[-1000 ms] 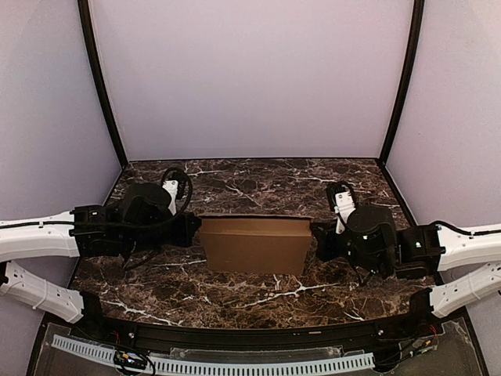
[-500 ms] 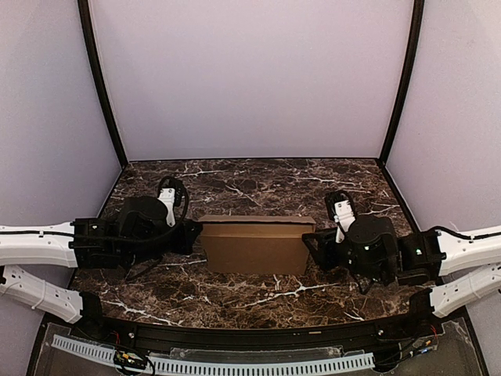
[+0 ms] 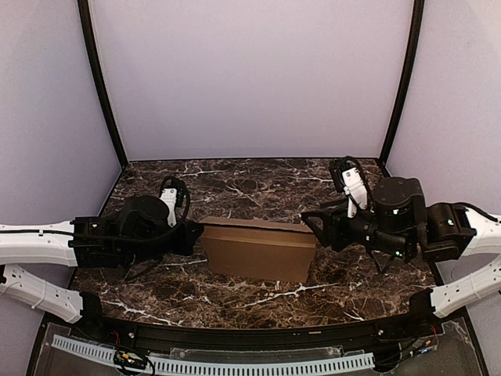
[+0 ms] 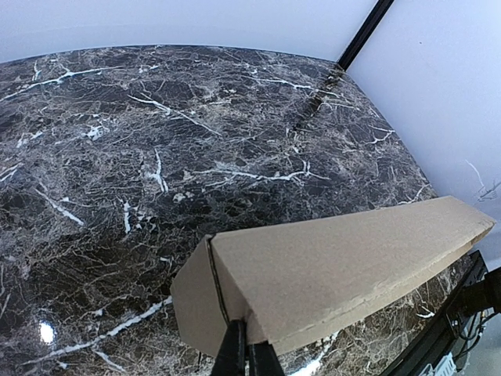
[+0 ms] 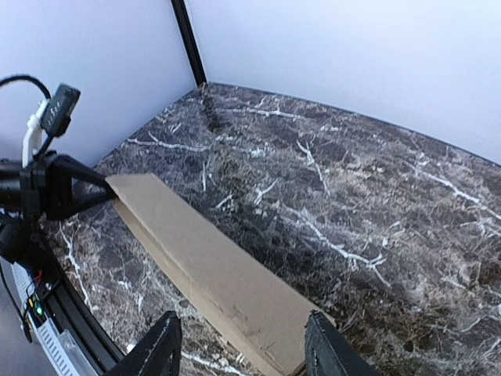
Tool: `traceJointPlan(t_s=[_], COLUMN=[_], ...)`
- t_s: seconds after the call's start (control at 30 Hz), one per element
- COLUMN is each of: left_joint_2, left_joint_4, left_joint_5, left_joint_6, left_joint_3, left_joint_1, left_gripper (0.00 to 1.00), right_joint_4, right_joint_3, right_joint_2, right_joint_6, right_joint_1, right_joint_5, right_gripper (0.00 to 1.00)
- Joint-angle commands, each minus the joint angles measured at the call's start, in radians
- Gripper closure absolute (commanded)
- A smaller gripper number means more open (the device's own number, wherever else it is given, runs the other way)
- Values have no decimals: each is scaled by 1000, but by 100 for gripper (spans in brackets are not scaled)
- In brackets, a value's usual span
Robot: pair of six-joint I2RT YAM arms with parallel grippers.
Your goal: Fold the paper box
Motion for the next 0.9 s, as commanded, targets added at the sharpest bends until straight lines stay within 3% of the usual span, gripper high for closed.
traceJointPlan(t_s=[0.0,0.1,0.3,0.47,0.67,0.87], left_joint_2=[28,30,38,43,44,37], left_joint_4=[-175,-177,-178,-177,-178,-180], left_joint_5=[71,66,61,59,63,70], left_joint_6=[-19,-19,-20,-26,-32,-39], left_joint_3=[-23,-20,-15,-15,-7,7], left_joint_1=[-13,-12,-13,-13,-13,-13], left_gripper=[99,99,99,99,99,82], right_joint_4=[-29,33,122,171,205,225], right_joint_3=[105,157,208,219,179,90], right_joint_2=[42,107,280,379,426,440], right_joint_6=[-116,-156,-148,-116,-74,-9], right_joint_1=[10,8,-4,-49,-68,-68], right_joint_5=[102,82,30,-10,-64,-84], right_gripper=[46,50,82,99,100,100])
